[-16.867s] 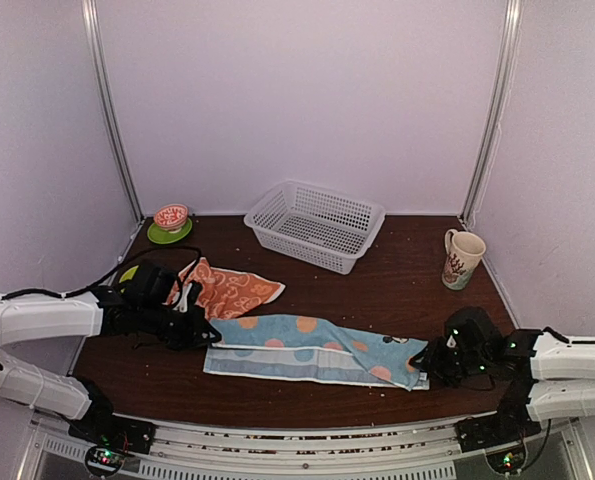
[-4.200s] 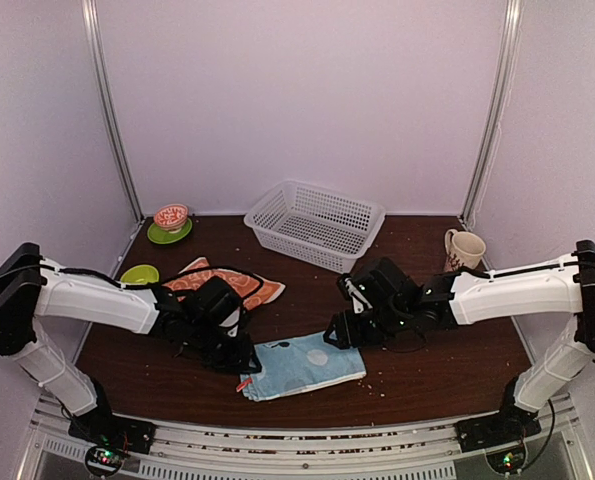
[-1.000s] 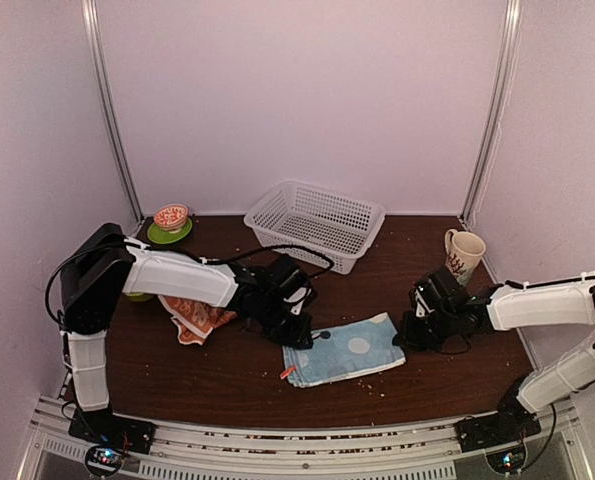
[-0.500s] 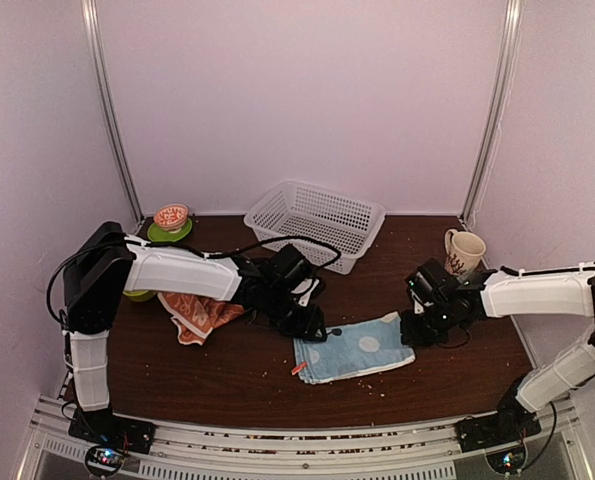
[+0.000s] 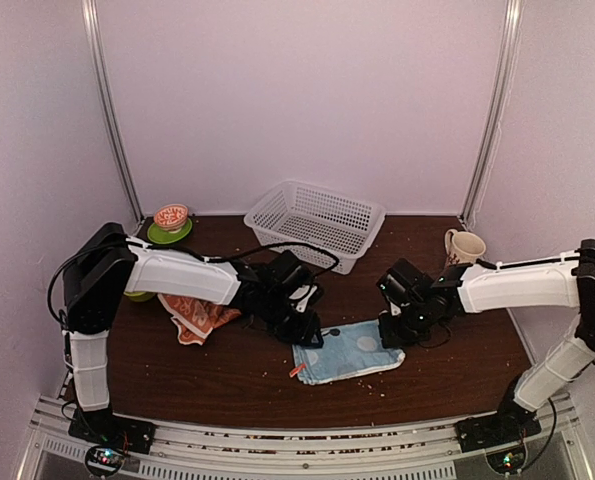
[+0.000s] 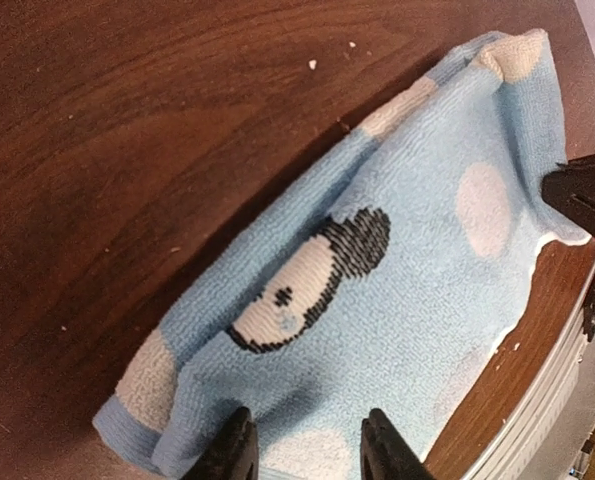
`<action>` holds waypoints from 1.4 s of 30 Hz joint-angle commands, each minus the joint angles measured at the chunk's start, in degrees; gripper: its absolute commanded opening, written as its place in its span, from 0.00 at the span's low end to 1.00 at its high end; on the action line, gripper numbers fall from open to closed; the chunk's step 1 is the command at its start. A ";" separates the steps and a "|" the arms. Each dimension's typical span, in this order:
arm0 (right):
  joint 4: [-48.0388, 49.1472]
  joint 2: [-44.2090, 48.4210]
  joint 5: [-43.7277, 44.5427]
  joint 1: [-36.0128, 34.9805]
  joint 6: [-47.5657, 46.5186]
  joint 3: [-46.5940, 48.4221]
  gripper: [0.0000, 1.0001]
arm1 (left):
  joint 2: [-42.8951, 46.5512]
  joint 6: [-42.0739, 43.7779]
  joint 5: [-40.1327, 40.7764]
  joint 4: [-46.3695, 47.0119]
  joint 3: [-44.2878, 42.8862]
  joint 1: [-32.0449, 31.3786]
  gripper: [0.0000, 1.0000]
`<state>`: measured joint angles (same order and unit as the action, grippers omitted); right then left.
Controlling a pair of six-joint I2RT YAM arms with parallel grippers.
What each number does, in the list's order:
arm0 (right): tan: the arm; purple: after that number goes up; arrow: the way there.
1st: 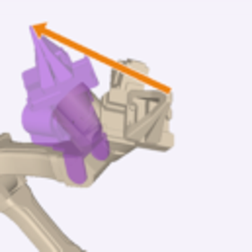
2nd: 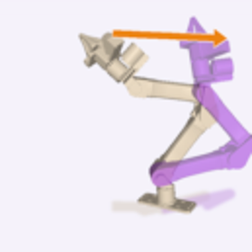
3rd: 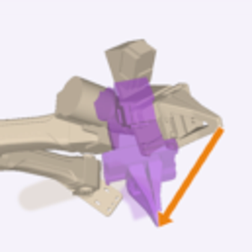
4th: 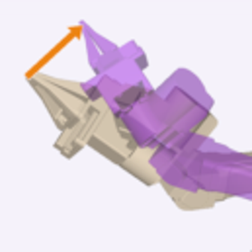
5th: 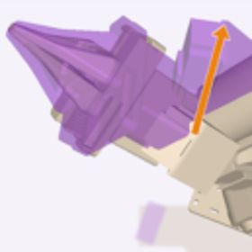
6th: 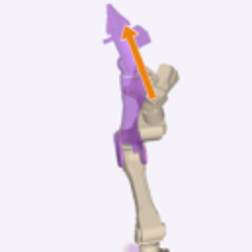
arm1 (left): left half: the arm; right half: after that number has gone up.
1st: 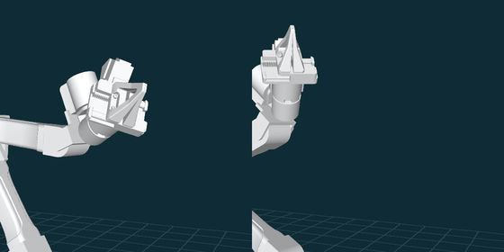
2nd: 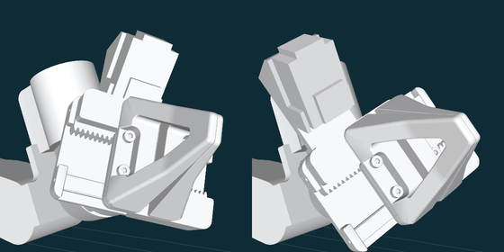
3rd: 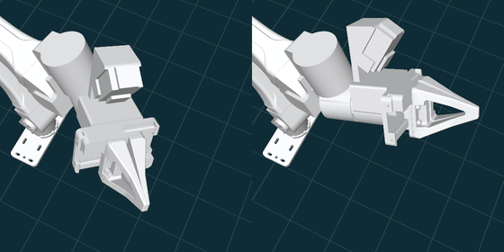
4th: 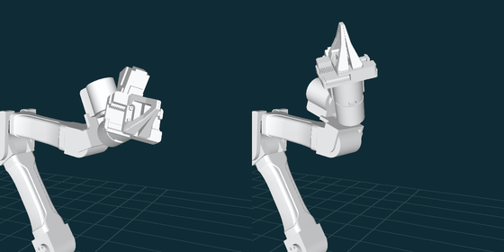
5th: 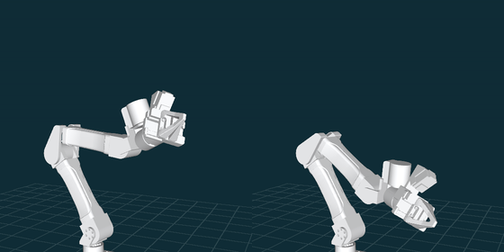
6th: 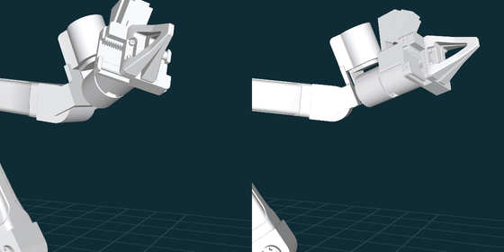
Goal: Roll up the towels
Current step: Roll the towel at the center of the board.
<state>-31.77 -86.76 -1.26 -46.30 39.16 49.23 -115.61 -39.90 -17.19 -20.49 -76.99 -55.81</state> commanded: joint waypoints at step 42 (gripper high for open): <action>3.11 -9.77 -6.08 -7.52 -1.72 5.76 0.13 | 3.29 -0.77 -2.64 5.99 3.15 1.05 0.33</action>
<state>-31.44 -96.44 -4.84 -53.39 37.26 56.29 -114.83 -40.21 -19.31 -16.36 -73.78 -55.40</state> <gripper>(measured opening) 0.081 0.321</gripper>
